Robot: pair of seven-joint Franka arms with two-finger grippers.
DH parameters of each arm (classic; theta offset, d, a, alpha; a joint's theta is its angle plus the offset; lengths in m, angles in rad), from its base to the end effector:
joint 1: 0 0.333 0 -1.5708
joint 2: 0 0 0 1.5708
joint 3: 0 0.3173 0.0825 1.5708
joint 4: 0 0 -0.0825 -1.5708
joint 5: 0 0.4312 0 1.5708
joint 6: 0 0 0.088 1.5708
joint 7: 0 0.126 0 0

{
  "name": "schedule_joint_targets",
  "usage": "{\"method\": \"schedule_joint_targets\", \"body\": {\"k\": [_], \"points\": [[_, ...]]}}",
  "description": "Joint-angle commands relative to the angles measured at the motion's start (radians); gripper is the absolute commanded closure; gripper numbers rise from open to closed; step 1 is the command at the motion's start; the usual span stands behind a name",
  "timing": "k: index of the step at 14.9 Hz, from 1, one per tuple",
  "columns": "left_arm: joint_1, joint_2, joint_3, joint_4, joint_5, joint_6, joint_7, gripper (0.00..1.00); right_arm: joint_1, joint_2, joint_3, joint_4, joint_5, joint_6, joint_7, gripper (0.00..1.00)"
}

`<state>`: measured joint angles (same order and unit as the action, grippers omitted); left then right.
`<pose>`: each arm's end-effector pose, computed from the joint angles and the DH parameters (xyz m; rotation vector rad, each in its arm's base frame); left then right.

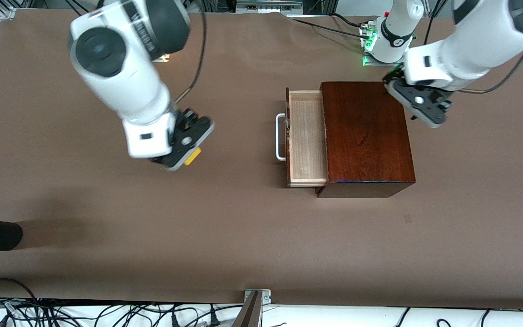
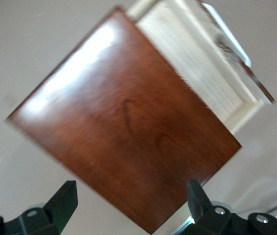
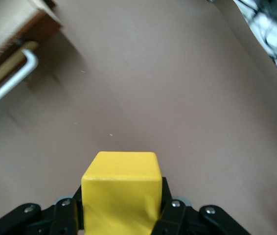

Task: Open drawer, take yellow block, close drawer
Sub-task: 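Carry the yellow block away with the right gripper while the left gripper reaches the drawer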

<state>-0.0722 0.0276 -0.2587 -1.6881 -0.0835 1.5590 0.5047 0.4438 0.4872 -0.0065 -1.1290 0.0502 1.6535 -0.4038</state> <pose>0.5616 -0.2026 0.5301 2.7723 -1.2223 -0.2237 0.6752 0.3234 0.5151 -2.8254 -1.2595 -0.0565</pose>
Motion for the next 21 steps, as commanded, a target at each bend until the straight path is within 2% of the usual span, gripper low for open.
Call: {"method": "schedule_joint_targets", "body": {"k": [1,5,7,10,13,15,16,19,21], "points": [[-0.096,0.086,-0.054,0.062,-0.034,-0.016,0.055,0.00,-0.109,-0.162,0.016,-0.309,0.045,0.142,0.043,1.00],[-0.254,0.259,-0.060,0.227,-0.041,-0.016,-0.026,0.00,-0.223,-0.180,0.010,-0.472,0.043,0.233,0.103,1.00],[-0.311,0.343,-0.059,0.292,-0.053,-0.013,-0.037,0.00,-0.272,-0.202,0.010,-0.605,0.043,0.339,0.123,1.00],[-0.360,0.442,-0.060,0.333,-0.052,0.042,0.001,0.00,-0.335,-0.213,0.008,-0.777,0.040,0.494,0.169,1.00],[-0.431,0.503,-0.059,0.334,-0.039,0.199,0.122,0.00,-0.364,-0.193,0.008,-0.925,0.040,0.671,0.175,1.00],[-0.455,0.541,-0.057,0.329,-0.019,0.271,0.181,0.00,-0.364,-0.173,0.008,-0.960,0.043,0.732,0.183,1.00],[-0.481,0.558,-0.059,0.326,0.029,0.304,0.207,0.00,-0.364,-0.156,0.008,-0.960,0.043,0.739,0.209,1.00],[-0.535,0.610,-0.059,0.324,0.175,0.323,0.212,0.00,-0.364,-0.112,0.008,-0.962,0.042,0.784,0.276,1.00],[-0.540,0.630,-0.059,0.317,0.215,0.319,0.209,0.00,-0.364,-0.075,0.008,-0.969,0.042,0.836,0.280,1.00]]}}
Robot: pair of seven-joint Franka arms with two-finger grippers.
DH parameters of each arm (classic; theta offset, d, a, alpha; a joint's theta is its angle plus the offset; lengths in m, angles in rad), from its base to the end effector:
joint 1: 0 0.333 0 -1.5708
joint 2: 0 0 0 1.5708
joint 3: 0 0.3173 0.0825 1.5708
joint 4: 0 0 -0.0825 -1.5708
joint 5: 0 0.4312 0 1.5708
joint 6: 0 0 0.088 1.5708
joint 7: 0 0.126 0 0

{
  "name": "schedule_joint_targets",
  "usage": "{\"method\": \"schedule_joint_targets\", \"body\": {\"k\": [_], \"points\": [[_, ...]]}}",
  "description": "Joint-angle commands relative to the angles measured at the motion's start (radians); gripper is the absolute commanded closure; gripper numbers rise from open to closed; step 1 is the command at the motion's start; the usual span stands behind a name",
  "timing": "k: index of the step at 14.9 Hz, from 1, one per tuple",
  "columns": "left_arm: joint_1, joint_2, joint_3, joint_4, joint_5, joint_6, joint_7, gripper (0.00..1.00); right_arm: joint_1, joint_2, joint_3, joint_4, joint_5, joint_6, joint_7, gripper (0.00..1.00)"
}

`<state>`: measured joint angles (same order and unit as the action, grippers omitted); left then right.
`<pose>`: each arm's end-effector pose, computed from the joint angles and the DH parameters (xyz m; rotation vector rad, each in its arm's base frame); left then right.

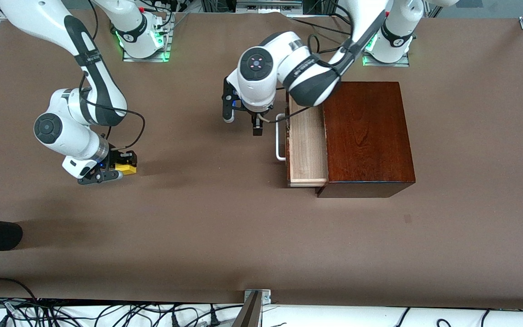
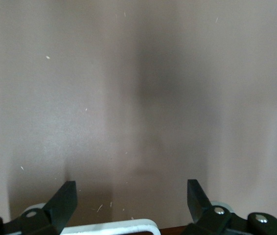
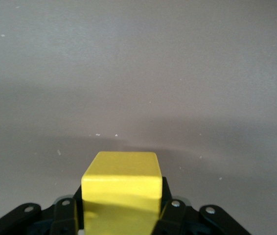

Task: Open drawer, take yellow block, close drawer
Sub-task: 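Carry the yellow block away with the right gripper while the left gripper reaches the drawer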

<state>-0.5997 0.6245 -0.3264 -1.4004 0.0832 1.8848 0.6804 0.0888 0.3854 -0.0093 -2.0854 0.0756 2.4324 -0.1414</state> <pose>0.4852 -0.5676 0.3084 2.1272 -2.1664 -0.1842 0.6095 0.0496 0.1803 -3.0850 -0.2523 0.0571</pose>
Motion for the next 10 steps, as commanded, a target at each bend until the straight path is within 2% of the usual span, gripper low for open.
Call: {"method": "schedule_joint_targets", "body": {"k": [1,4,8,9,10], "points": [[-0.009,0.035,0.018,0.009,0.050,-0.009,0.033,0.00,-0.009,0.045,0.011,-0.018,0.018,0.082,0.022,1.00],[0.004,0.035,0.024,-0.014,0.137,-0.044,0.034,0.00,-0.008,0.081,0.014,-0.018,0.010,0.123,0.086,1.00],[0.021,0.027,0.024,-0.015,0.214,-0.171,0.036,0.00,-0.008,0.105,0.015,-0.018,0.006,0.140,0.086,1.00],[0.029,0.026,0.024,-0.015,0.217,-0.190,0.036,0.00,-0.008,0.105,0.015,-0.018,0.006,0.139,0.085,0.85],[0.032,0.026,0.026,-0.015,0.217,-0.206,0.036,0.00,-0.008,0.099,0.015,-0.016,0.006,0.139,0.082,0.50]]}}
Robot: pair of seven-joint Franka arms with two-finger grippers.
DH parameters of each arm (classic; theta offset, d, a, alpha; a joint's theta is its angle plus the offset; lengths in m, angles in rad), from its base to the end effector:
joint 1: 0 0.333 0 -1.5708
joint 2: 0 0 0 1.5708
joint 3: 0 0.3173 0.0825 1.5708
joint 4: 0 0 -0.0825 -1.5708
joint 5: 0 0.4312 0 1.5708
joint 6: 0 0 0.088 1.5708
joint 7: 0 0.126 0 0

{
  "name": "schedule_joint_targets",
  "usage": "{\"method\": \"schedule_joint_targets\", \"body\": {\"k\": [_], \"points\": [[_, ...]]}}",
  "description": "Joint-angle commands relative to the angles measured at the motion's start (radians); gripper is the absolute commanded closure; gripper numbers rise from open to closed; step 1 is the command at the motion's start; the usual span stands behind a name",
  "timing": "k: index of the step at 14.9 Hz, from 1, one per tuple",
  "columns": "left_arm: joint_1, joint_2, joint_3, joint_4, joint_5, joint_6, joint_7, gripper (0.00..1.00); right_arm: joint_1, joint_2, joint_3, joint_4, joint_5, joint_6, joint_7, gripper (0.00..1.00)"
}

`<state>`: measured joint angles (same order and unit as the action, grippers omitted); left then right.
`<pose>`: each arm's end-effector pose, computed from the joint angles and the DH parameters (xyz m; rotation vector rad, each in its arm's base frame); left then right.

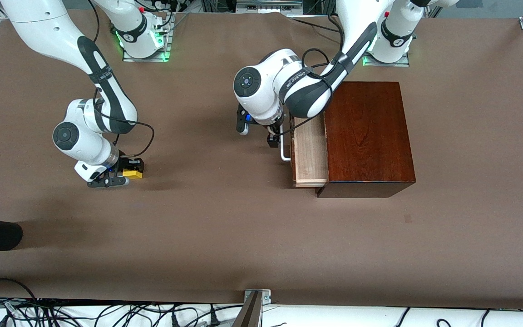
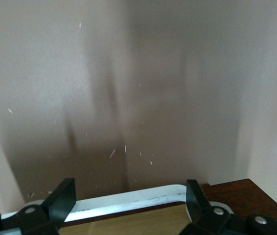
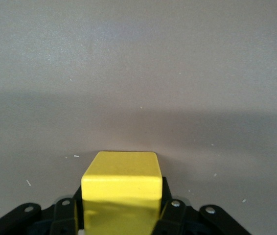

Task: Open drawer, take yellow block, close drawer
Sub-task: 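Carry the yellow block away with the right gripper while the left gripper reaches the drawer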

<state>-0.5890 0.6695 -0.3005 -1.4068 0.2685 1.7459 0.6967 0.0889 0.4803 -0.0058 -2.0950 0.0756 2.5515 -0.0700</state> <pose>0.5023 -0.5227 0.2616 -2.0597 2.2068 0.4423 0.6036 0.0499 0.1286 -3.0997 -0.1402 0.0372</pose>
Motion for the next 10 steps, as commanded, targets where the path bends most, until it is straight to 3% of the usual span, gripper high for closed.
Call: {"method": "schedule_joint_targets", "body": {"k": [1,3,7,10], "points": [[0.024,-0.018,0.000,-0.009,0.032,-0.087,0.020,0.00,-0.008,-0.011,0.012,-0.005,0.006,0.012,0.000,0.00],[0.029,-0.019,0.007,-0.009,0.040,-0.130,0.018,0.00,-0.009,-0.087,0.012,-0.005,0.006,-0.026,-0.046,0.00],[0.064,-0.022,0.009,-0.009,0.061,-0.183,0.020,0.00,-0.009,-0.253,0.007,0.035,0.003,-0.227,-0.054,0.00],[0.074,-0.025,0.012,-0.009,0.061,-0.209,0.020,0.00,-0.009,-0.336,0.007,0.169,0.001,-0.468,-0.051,0.00]]}}
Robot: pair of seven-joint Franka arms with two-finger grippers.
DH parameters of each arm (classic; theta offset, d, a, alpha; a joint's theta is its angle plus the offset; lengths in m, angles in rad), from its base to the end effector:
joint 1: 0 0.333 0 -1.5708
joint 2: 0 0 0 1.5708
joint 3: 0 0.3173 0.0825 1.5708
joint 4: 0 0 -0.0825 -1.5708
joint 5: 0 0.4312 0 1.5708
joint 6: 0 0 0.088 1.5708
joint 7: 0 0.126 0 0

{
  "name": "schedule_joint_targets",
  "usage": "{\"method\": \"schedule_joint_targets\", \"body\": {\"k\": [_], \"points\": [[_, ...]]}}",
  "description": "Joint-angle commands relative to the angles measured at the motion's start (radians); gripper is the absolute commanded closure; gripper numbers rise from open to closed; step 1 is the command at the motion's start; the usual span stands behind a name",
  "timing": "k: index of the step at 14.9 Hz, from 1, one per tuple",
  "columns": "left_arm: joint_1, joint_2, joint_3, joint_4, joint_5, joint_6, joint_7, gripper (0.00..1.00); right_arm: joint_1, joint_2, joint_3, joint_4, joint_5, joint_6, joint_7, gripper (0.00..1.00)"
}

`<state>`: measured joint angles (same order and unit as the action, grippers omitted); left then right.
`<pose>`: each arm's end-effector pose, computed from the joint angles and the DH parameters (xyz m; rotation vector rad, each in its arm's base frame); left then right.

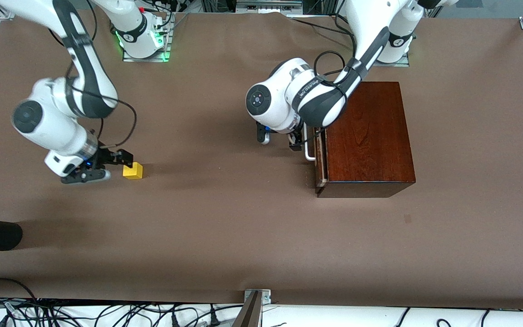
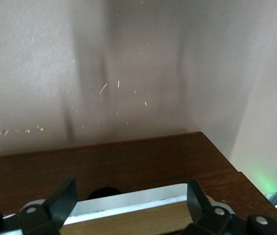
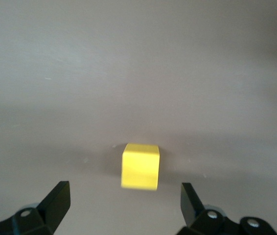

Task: Open drawer, take yellow block, close drawer
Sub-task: 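Push the drawer shut with the left gripper while the right gripper releases the block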

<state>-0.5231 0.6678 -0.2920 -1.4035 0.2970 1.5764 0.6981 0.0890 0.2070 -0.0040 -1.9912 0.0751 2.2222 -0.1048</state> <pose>0.5268 -0.4631 0.2579 -2.0783 2.0738 0.6838 0.6319 0.0574 0.3165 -3.0741 -0.2234 -0.0379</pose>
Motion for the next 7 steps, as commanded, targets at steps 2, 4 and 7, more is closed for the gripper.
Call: {"method": "schedule_joint_targets", "body": {"k": [2,4,7], "points": [[0.015,-0.027,0.004,-0.011,0.053,-0.058,0.018,0.00,-0.009,-0.110,-0.004,0.115,-0.003,-0.238,-0.019,0.00],[0.012,-0.027,0.001,-0.011,0.053,-0.056,0.014,0.00,-0.008,-0.155,-0.007,0.162,-0.006,-0.327,-0.016,0.00],[0.003,-0.030,-0.007,0.007,0.042,-0.049,0.001,0.00,-0.008,-0.155,-0.004,0.326,-0.021,-0.517,-0.015,0.00]]}}
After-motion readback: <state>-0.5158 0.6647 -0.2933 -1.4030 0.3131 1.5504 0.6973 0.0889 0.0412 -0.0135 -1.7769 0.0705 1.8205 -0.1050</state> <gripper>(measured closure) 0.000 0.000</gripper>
